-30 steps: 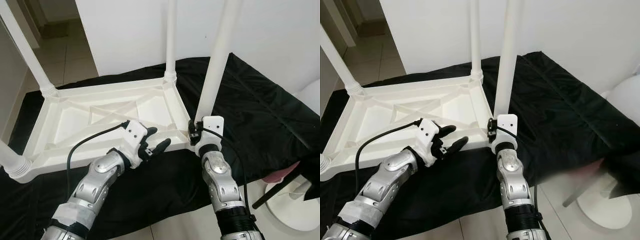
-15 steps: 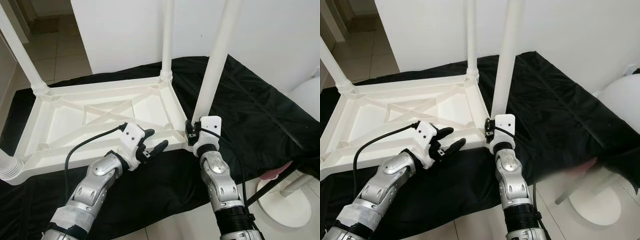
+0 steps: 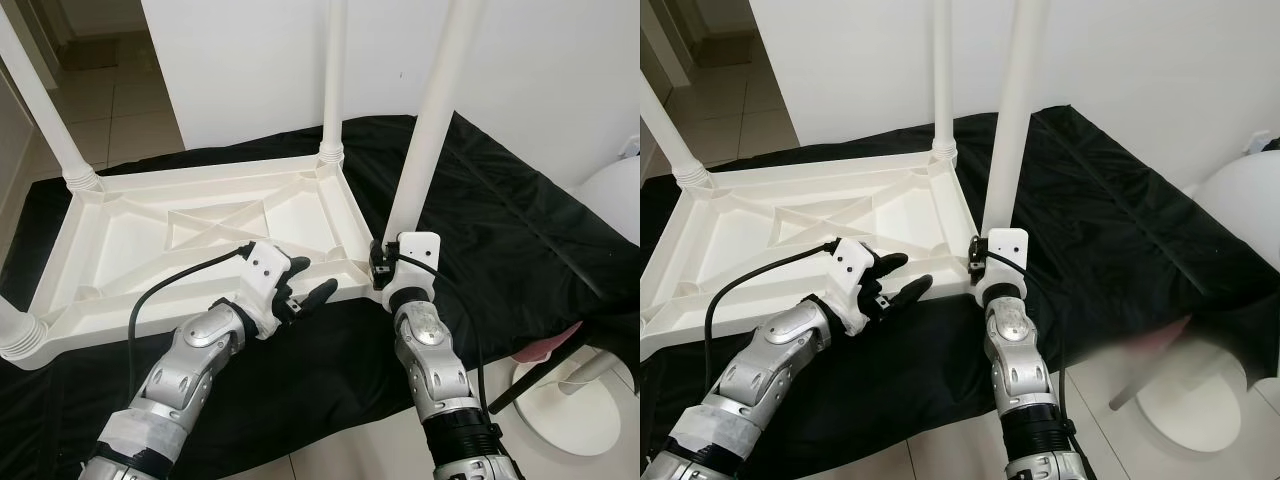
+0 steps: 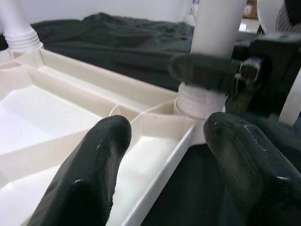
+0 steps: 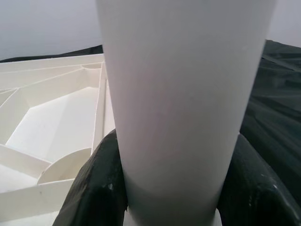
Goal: Building children table
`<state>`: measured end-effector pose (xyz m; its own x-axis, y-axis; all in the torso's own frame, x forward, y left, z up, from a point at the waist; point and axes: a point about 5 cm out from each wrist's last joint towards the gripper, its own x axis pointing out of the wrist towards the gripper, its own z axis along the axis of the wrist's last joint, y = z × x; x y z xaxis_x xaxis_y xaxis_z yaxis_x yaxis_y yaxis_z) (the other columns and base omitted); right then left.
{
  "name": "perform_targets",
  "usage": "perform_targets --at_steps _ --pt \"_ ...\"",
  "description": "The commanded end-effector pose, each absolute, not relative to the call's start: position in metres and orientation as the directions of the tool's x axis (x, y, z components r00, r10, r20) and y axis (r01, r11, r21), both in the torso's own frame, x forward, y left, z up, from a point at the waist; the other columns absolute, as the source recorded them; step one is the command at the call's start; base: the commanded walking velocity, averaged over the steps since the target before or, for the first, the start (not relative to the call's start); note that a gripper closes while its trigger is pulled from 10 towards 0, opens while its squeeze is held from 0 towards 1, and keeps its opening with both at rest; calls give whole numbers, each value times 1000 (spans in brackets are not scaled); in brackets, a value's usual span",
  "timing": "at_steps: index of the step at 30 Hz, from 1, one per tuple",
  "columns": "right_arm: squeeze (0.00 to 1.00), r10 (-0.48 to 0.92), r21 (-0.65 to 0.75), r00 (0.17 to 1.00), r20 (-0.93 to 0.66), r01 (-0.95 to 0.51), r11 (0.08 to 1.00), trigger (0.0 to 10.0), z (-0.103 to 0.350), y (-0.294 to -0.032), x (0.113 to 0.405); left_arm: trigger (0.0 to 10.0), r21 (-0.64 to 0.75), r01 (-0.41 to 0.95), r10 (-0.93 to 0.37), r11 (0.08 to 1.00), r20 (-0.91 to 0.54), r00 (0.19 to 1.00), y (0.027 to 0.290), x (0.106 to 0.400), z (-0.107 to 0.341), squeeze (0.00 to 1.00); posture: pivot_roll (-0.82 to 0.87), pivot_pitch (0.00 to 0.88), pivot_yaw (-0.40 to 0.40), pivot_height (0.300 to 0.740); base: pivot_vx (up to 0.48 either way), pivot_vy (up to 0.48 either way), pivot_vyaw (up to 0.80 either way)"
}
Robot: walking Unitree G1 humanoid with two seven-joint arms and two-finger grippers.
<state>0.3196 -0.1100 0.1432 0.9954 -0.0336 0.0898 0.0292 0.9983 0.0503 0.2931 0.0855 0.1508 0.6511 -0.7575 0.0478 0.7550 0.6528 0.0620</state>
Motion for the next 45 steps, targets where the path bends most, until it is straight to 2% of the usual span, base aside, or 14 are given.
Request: perform_targets --at_steps 1,5,7,12,13,18,27,34,39,40,41,42,43,45 --pt "0 -78 103 997 25 75 992 10000 131 -113 319 10000 29 799 -799 600 53 599 85 289 151 0 -71 7 33 740 0 0 0" --pt "0 -87 109 996 19 84 990 10000 130 -112 319 10000 -26 798 -796 603 55 603 89 288 148 0 -80 8 42 740 0 0 0" --pt "1000 -72 121 997 31 68 990 10000 131 -110 318 10000 17 791 -792 611 22 611 94 287 143 0 -76 10 47 740 0 0 0" --pt "1000 -3 161 997 81 -10 987 10000 137 -108 316 10000 11 773 -773 634 29 634 97 288 148 0 -73 11 43 740 0 0 0" --pt "20 32 152 994 100 -47 987 10000 140 -110 316 10000 9 774 -774 633 25 632 98 287 149 0 -75 16 42 740 0 0 0" --pt "0 134 139 983 124 -151 979 10000 144 -113 315 10000 19 772 -772 636 19 636 100 285 151 0 -75 17 38 740 0 0 0" --pt "0 453 -81 881 138 -445 892 10000 153 -146 326 10000 84 799 -799 596 -36 600 95 273 148 0 -70 23 19 740 0 0 0" --pt "0 574 -134 815 83 -561 817 10000 157 -150 339 10000 106 800 -802 591 -36 597 92 268 148 0 -56 18 12 740 0 0 0" --pt "0 599 -145 798 59 -587 796 10000 156 -150 343 10000 106 800 -801 591 -36 597 92 268 148 0 -53 17 8 740 0 0 0" --pt "0 614 -146 788 42 -603 784 7098 153 -151 344 10000 111 798 -799 593 -37 600 93 268 149 0 -53 17 8 740 0 0 0" --pt "0 614 -146 788 42 -603 784 7098 153 -151 344 10000 111 798 -799 593 -37 600 93 268 149 0 -53 17 8 740 0 0 0" --pt "0 626 -142 779 31 -617 774 1451 151 -152 345 10000 143 791 -796 595 -29 604 93 268 150 0 -43 15 5 740 0 0 0" --pt "0 633 -146 774 19 -624 767 0 149 -153 346 10000 132 790 -795 598 -29 606 93 269 150 0 -41 15 6 740 0 0 0" --pt "0 633 -146 774 19 -624 767 0 149 -153 346 10000 132 790 -795 598 -29 606 93 269 150 0 -41 15 6 740 0 0 0"
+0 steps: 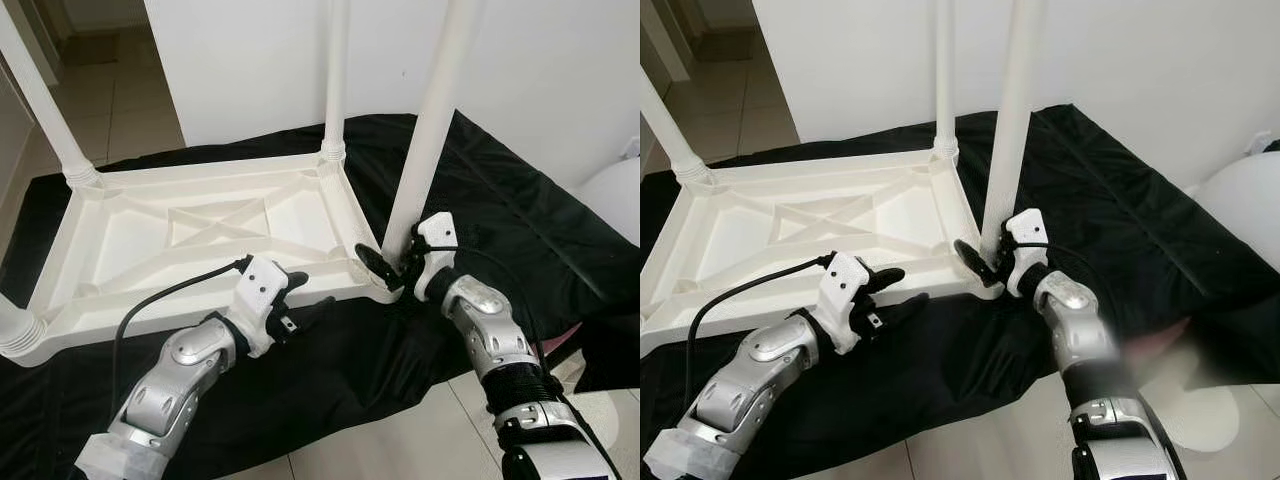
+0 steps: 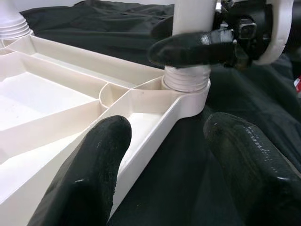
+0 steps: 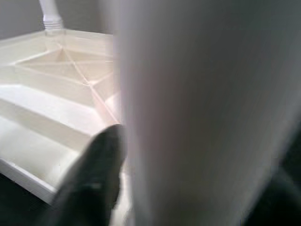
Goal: Building children table
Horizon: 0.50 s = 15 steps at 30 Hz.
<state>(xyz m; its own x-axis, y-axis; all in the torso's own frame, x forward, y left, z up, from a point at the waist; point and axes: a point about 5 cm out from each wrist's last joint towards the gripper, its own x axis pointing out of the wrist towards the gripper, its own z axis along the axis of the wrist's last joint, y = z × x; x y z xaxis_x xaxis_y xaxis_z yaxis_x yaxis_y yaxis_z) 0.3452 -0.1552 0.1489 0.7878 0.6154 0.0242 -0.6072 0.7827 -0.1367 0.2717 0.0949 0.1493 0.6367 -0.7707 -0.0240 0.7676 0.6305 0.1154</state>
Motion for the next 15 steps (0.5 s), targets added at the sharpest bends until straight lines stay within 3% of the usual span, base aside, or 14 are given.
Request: perform_targets --at_steps 1,12,13,15 --pt "0 640 -150 768 12 -631 761 0 148 -153 346 10000 125 787 -790 604 -33 612 93 269 149 0 -45 11 5 740 0 0 0" --pt "0 648 -146 761 24 -639 755 0 145 -156 341 10000 126 792 -791 598 -65 608 91 266 139 0 -64 4 12 740 0 0 0" --pt "0 637 -136 770 37 -628 766 10000 146 -156 340 10000 130 791 -791 598 -65 608 91 267 138 0 -68 2 15 740 0 0 0" --pt "0 577 -89 810 102 -571 816 10000 152 -150 336 10000 140 788 -788 600 -68 612 92 268 138 0 -65 0 18 740 0 0 0"
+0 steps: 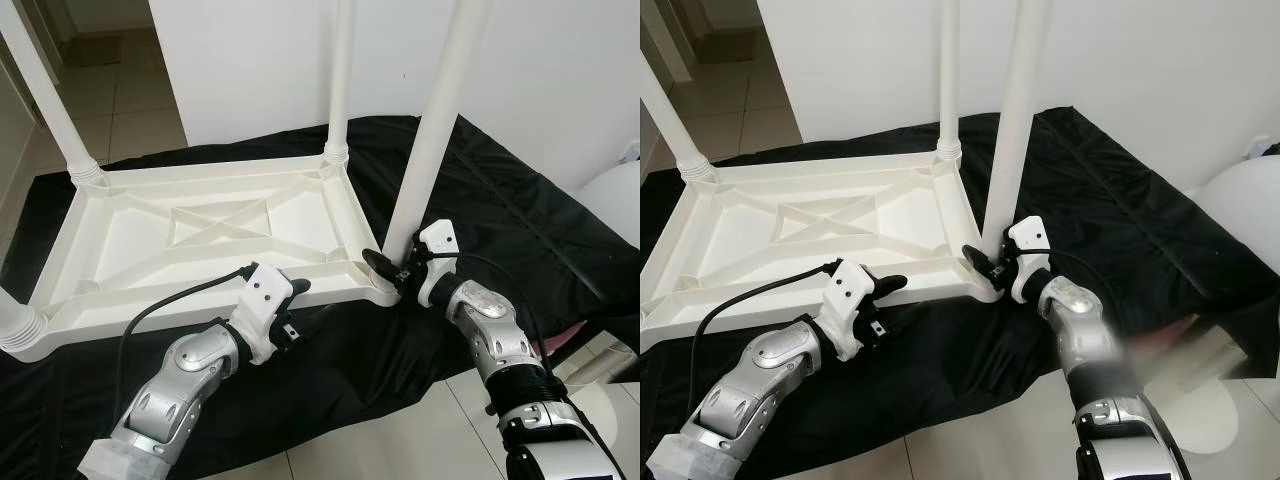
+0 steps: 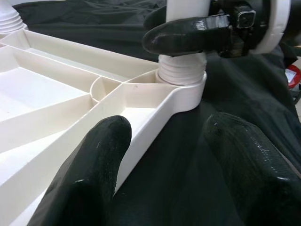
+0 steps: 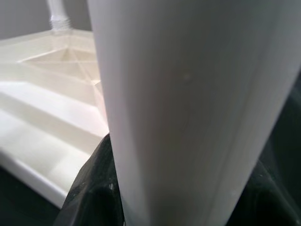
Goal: Building children table
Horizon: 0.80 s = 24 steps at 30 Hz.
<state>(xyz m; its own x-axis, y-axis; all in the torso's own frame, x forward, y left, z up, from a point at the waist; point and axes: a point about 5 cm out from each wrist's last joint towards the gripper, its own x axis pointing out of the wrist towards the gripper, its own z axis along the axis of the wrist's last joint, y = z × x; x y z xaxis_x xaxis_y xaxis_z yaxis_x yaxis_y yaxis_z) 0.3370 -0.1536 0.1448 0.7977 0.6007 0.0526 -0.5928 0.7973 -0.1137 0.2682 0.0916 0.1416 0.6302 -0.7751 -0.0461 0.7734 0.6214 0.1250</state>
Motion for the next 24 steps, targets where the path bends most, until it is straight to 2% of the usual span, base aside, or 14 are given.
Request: perform_targets --at_steps 1,6,8,10,12,13,16,18,19,22,24 --pt "0 577 -89 810 102 -571 816 10000 152 -150 336 10000 140 788 -788 600 -68 612 92 268 138 0 -65 0 18 740 0 0 0" --pt "0 468 -36 873 140 -468 883 10000 155 -141 329 10000 148 784 -784 602 -76 616 96 267 136 0 -68 0 20 740 0 0 0" --pt "0 326 2 934 146 -329 944 10000 155 -137 326 10000 153 781 -780 606 -78 620 98 268 136 0 -69 0 21 740 0 0 0" --pt "0 326 2 934 146 -329 944 10000 155 -137 326 10000 153 781 -780 606 -78 620 98 268 136 0 -69 0 21 740 0 0 0" --pt "0 202 38 971 131 -209 977 10000 152 -132 322 10000 158 779 -779 607 -77 622 99 270 137 0 -73 0 20 740 0 0 0" --pt "0 202 38 971 131 -209 977 10000 152 -132 322 10000 158 779 -779 607 -77 622 99 270 137 0 -73 0 20 740 0 0 0" --pt "0 13 102 995 95 -23 995 10000 145 -120 313 10000 161 778 -777 608 -79 624 99 272 137 0 -77 0 20 740 0 0 0" --pt "0 13 102 995 95 -23 995 10000 145 -120 313 10000 161 778 -777 608 -79 624 99 272 137 0 -77 0 20 740 0 0 0" --pt "0 -51 124 997 63 43 991 10000 142 -118 310 10000 161 778 -778 608 -80 624 99 273 137 0 -76 0 18 740 0 0 0" --pt "0 -51 124 997 63 43 991 10000 142 -118 310 10000 161 778 -778 608 -80 624 99 273 137 0 -76 0 18 740 0 0 0" --pt "0 -102 150 994 44 94 984 10000 146 -114 308 10000 158 781 -781 604 -76 620 97 273 138 0 -74 0 18 740 0 0 0"
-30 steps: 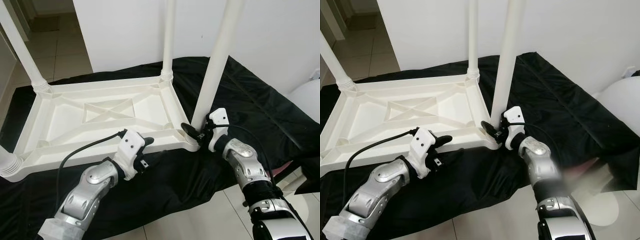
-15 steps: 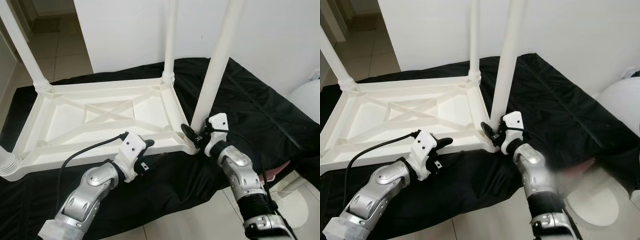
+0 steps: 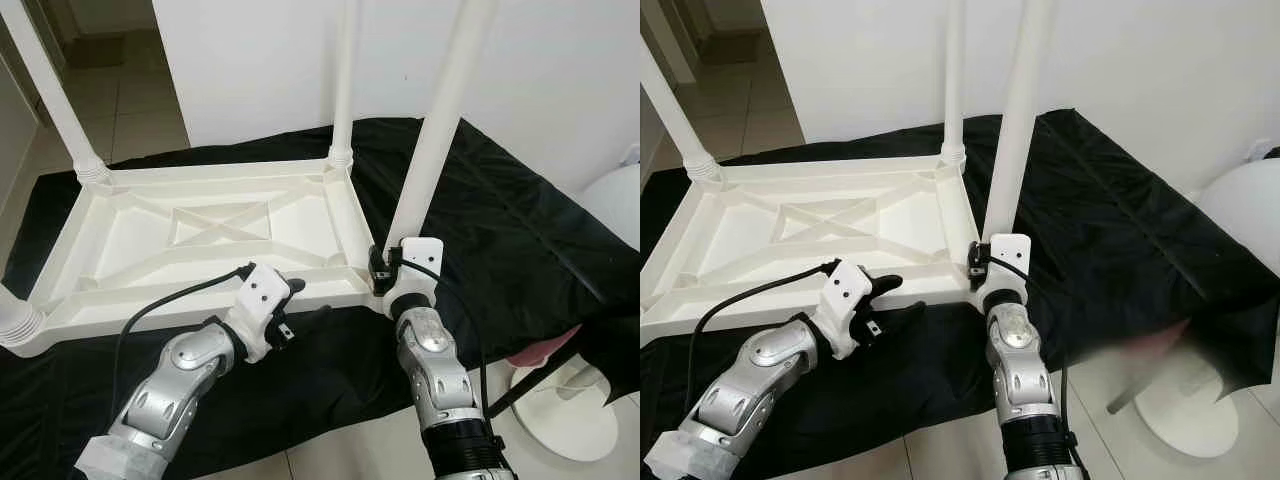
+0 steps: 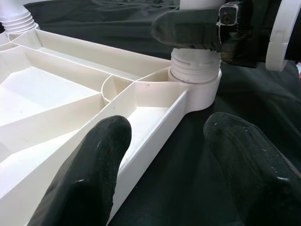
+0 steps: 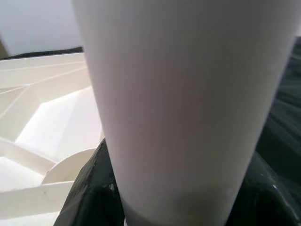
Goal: Building children table
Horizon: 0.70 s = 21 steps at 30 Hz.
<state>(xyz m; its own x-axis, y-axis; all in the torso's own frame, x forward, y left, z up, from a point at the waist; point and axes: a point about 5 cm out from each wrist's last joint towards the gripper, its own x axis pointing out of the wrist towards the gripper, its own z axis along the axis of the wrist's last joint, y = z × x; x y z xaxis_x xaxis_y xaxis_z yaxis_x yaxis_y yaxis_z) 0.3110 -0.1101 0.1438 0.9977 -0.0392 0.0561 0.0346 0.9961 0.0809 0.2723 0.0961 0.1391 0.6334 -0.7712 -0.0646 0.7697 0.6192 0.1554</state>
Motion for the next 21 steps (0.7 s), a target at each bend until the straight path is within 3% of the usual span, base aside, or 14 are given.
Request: perform_targets --at_steps 1,4,5,19,20,21 --pt "0 -102 150 994 44 94 984 10000 146 -114 308 10000 158 781 -781 604 -76 620 97 273 138 0 -74 0 18 740 0 0 0" --pt "0 -88 134 995 40 82 988 10000 146 -116 308 10000 163 782 -783 601 -78 618 97 273 138 0 -74 2 19 740 0 0 0" --pt "1000 -67 137 997 33 62 989 10000 144 -116 307 10000 168 778 -780 605 -75 622 98 275 139 0 -72 0 18 740 0 0 0" --pt "1000 87 91 993 78 -94 991 10000 153 -130 309 10000 177 765 -768 619 -67 636 98 276 140 0 -70 12 3 740 0 0 0" --pt "0 165 54 982 89 -170 984 10000 156 -138 314 10000 176 762 -765 623 -63 641 98 277 141 0 -75 20 0 740 0 0 0" --pt "0 244 14 965 100 -247 969 10000 159 -145 318 10000 176 760 -763 626 -61 643 98 278 141 0 -77 24 0 740 0 0 0"
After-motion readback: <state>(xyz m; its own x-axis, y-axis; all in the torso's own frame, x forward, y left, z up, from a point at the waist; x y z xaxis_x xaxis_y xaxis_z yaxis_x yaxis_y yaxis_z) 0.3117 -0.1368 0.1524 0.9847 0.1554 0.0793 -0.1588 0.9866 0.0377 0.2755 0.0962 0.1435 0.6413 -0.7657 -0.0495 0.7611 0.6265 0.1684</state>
